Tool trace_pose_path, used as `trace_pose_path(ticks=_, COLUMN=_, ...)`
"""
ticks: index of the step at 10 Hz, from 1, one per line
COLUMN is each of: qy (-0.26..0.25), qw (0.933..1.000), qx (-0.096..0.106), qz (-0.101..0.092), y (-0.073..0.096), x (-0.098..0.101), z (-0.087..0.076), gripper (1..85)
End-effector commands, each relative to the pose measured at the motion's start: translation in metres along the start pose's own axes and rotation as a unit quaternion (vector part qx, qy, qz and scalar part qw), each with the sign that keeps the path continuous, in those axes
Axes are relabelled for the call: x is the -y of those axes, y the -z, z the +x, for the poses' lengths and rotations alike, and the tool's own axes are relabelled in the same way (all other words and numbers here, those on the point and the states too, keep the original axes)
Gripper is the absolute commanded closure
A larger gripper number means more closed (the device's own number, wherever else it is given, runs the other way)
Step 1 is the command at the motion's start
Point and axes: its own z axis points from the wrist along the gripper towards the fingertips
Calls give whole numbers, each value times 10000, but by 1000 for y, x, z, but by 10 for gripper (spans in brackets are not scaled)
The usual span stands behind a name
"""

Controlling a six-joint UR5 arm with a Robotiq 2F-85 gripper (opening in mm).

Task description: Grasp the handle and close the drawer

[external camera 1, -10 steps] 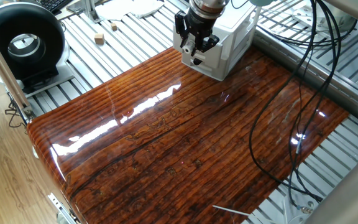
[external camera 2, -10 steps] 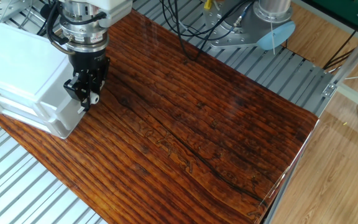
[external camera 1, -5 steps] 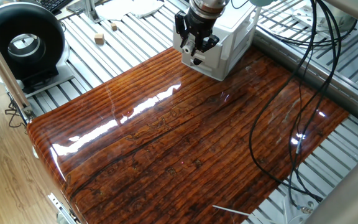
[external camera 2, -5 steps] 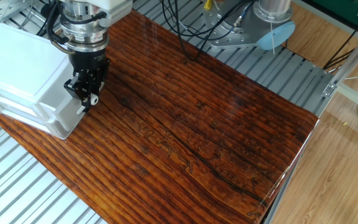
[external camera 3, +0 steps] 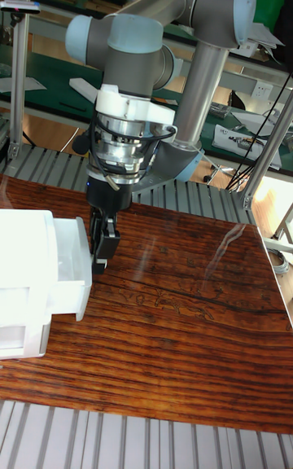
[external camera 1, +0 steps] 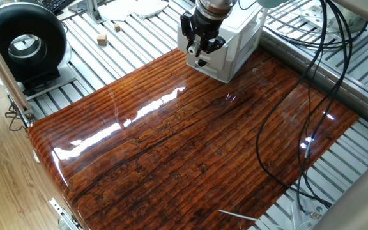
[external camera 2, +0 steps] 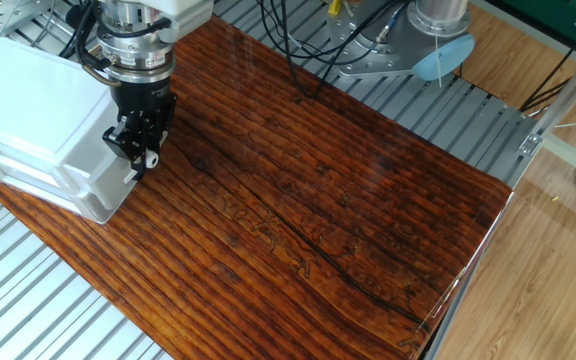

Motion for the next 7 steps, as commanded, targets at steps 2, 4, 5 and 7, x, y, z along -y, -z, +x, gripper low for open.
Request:
trace_pose_path(ticks=2, qy=-1, qw=10000, qx=60, qz=54, y=2, x=3, z=-1, gripper=497)
trace_pose_path(ticks=4, qy=-3, qw=10000, qx=68, qz=56, y=1, x=2, z=-1, gripper=493)
trace_pose_path(ticks=5, qy=6, qw=9999, qx=89, qz=61, y=1, x=2, z=-1, gripper=493)
trace_pose_path(ticks=7, qy=0, qw=9999, qx=128, qz=86, y=0, x=2, z=-1, gripper=493)
